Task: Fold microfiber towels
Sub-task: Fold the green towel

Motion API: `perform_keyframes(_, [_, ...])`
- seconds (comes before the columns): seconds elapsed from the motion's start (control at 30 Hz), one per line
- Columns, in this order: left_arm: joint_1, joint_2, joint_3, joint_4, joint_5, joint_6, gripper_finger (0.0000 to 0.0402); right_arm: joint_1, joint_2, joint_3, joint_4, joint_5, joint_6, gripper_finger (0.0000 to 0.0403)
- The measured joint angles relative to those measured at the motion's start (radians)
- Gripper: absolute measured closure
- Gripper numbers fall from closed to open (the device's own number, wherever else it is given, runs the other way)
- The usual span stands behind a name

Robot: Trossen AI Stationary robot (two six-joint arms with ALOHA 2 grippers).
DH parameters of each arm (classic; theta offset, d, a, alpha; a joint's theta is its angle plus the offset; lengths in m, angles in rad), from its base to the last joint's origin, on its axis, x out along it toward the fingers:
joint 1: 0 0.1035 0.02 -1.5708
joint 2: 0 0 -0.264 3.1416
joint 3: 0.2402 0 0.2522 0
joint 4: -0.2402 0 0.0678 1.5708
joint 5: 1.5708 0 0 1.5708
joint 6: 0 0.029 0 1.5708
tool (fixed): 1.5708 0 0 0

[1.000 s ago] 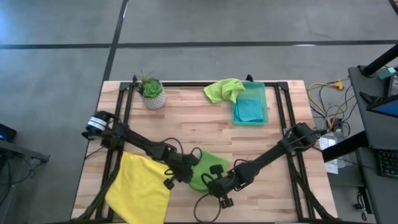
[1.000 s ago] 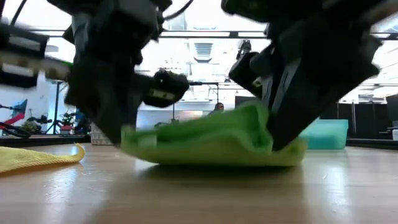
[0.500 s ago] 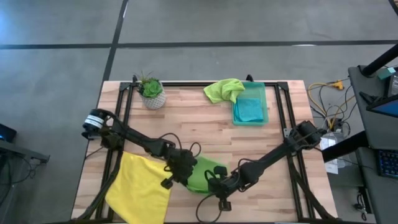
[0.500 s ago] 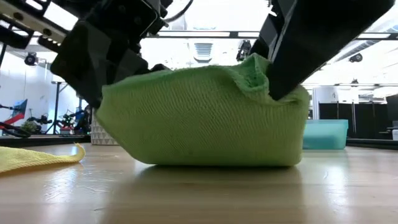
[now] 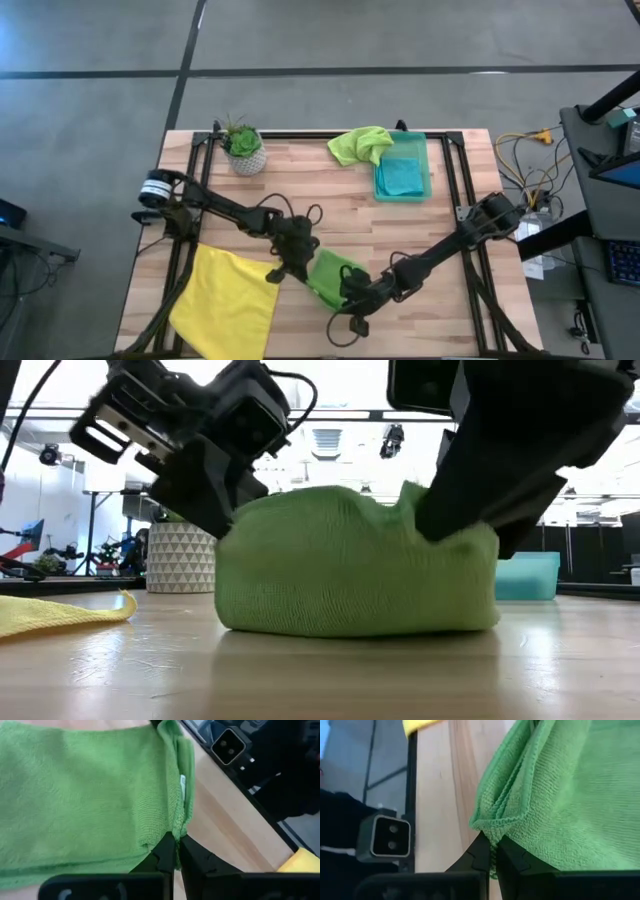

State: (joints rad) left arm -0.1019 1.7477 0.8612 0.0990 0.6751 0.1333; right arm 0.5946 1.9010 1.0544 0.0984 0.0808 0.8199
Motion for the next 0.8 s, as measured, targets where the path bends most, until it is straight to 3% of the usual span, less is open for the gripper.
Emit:
perform_keyframes(0.37, [0.044, 0.000, -0.002, 0.055, -0.003, 0.001, 0.0401, 0.010, -0.145, -0.146, 0.044, 0.082, 0.075, 0.0394])
perform_keyframes(0.63, [0.067, 0.000, -0.003, 0.097, -0.130, -0.051, 0.0401, 0.016, -0.168, -0.233, 0.084, 0.149, 0.184, 0.0394])
perform_keyframes(0.8, [0.068, 0.000, -0.003, 0.124, -0.153, -0.068, 0.0401, 0.017, -0.167, -0.253, 0.124, 0.152, 0.210, 0.0394])
